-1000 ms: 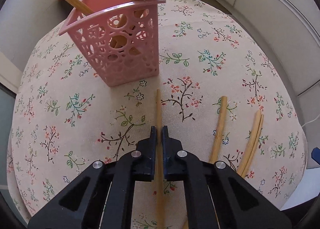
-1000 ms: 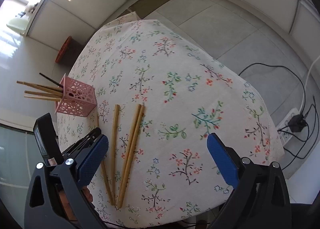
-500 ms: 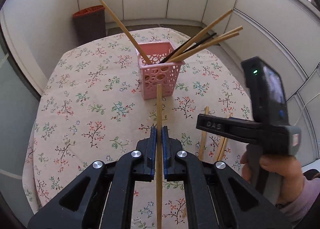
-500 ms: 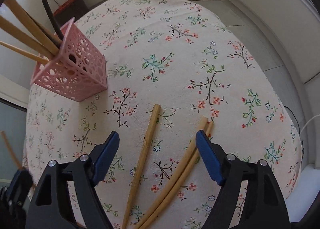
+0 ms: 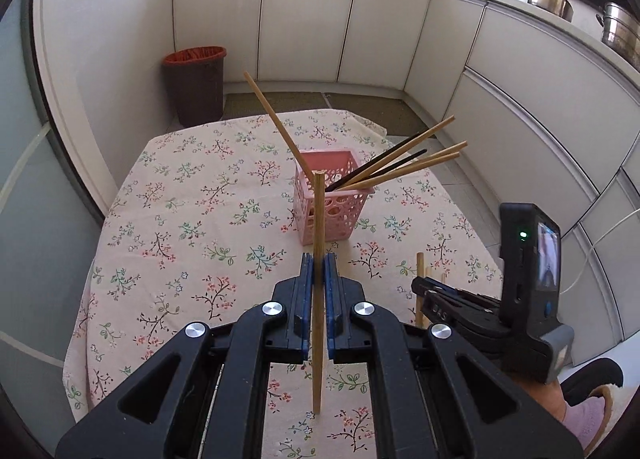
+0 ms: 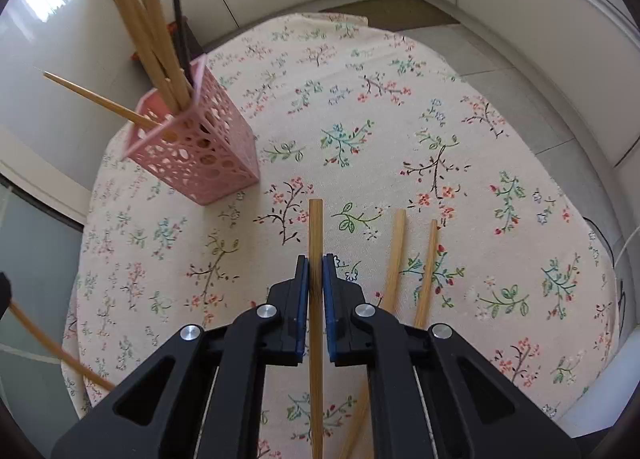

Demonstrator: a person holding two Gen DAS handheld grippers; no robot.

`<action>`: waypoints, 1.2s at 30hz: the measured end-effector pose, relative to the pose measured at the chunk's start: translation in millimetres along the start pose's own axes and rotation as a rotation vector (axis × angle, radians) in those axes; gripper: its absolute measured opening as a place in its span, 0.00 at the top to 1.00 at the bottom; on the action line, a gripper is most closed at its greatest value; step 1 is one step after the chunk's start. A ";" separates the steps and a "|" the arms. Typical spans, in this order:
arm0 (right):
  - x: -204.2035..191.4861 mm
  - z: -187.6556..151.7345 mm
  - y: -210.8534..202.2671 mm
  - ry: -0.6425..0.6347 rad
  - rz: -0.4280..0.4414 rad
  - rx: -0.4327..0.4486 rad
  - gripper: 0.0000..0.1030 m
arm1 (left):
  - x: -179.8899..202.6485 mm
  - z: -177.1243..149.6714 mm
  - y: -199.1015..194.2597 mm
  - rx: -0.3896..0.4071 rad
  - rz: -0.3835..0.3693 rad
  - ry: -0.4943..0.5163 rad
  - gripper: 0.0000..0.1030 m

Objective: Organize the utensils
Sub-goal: 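Close the right tool on a wooden chopstick while the left tool holds its chopstick up, then carry both held chopsticks upright over the pink holder with both tools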

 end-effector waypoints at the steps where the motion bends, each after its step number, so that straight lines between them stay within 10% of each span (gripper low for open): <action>1: 3.5 -1.2 -12.8 0.003 0.011 0.019 0.93 | 0.0 1.2 -4.2 0.009 -0.006 -0.004 0.95; 19: -1.9 3.7 -193.9 -0.071 0.194 0.242 0.93 | -1.8 19.6 -69.8 0.140 -0.085 -0.062 0.95; 36: -39.4 113.5 -273.7 -0.123 0.275 0.474 0.93 | 29.4 96.0 -125.2 0.330 -0.078 0.012 0.95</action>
Point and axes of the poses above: each gripper's, at about its wrist camera, not at the fingertips, and y roughly the way its jaws point, x to its right, z to its top, the point moved 2 cm from there along y, roughly the way its jaws point, and after that the axes turned 8 degrees about -y, right-handed, at the moved point
